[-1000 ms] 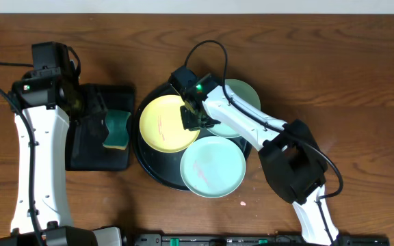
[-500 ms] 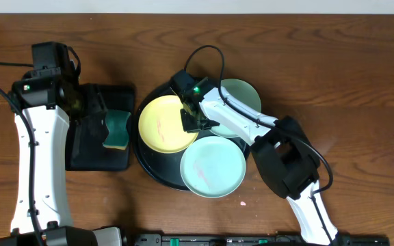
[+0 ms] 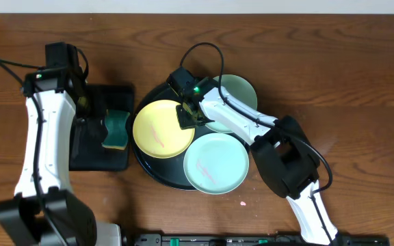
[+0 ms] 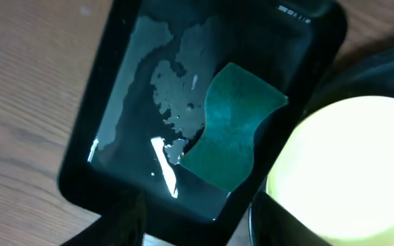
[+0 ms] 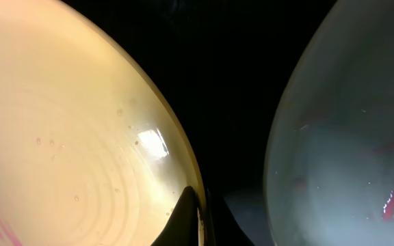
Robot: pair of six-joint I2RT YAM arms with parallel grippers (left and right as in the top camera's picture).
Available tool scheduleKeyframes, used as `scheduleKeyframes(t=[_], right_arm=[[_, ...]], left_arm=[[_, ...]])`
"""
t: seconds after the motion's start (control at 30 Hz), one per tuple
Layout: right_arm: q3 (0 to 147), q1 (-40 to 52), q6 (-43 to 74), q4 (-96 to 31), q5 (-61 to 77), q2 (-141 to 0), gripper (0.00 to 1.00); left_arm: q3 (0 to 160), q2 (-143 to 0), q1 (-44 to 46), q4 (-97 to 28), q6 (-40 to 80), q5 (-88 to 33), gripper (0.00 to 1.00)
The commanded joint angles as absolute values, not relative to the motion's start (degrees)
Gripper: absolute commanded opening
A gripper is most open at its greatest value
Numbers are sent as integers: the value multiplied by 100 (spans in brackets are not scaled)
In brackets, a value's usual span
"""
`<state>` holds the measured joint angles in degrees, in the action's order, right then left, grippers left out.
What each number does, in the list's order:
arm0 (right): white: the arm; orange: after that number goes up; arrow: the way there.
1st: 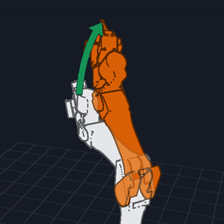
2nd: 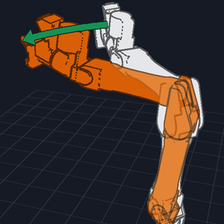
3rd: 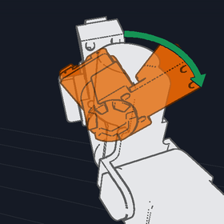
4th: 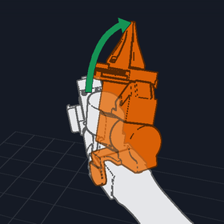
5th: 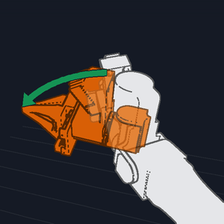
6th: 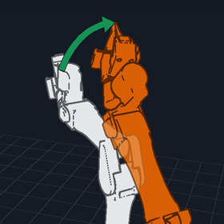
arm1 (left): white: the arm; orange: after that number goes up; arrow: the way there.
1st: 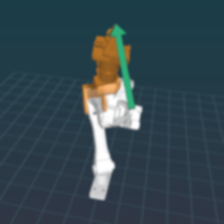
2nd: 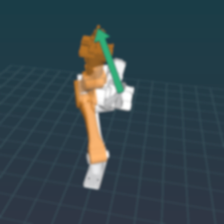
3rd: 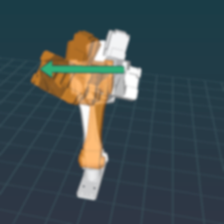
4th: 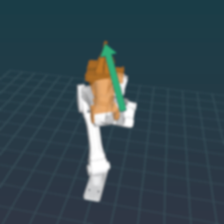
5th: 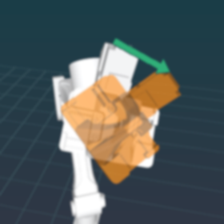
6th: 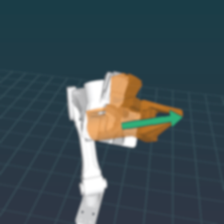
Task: Clean dirty plates on tray and stack at the side
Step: 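Grasp the yellow plate rim with the right gripper and tilt it, then grasp the green sponge from the black dish with the left gripper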
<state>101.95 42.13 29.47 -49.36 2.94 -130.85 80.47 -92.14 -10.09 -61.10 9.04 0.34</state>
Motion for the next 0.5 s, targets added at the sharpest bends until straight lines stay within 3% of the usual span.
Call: scheduleKeyframes(t=[0.0,0.3,0.47], right_arm=[[10149,4259,2762,-4821,351,-13415,1],[10149,4224,2714,-4838,351,-13415,1],[10149,4222,2689,-4840,351,-13415,1]], left_arm=[[7992,-9620,-1033,-6119,1170,-73,49],[7815,-10777,-1033,-6010,141,-696,40],[7140,-10862,-1033,-5122,130,-685,40]])
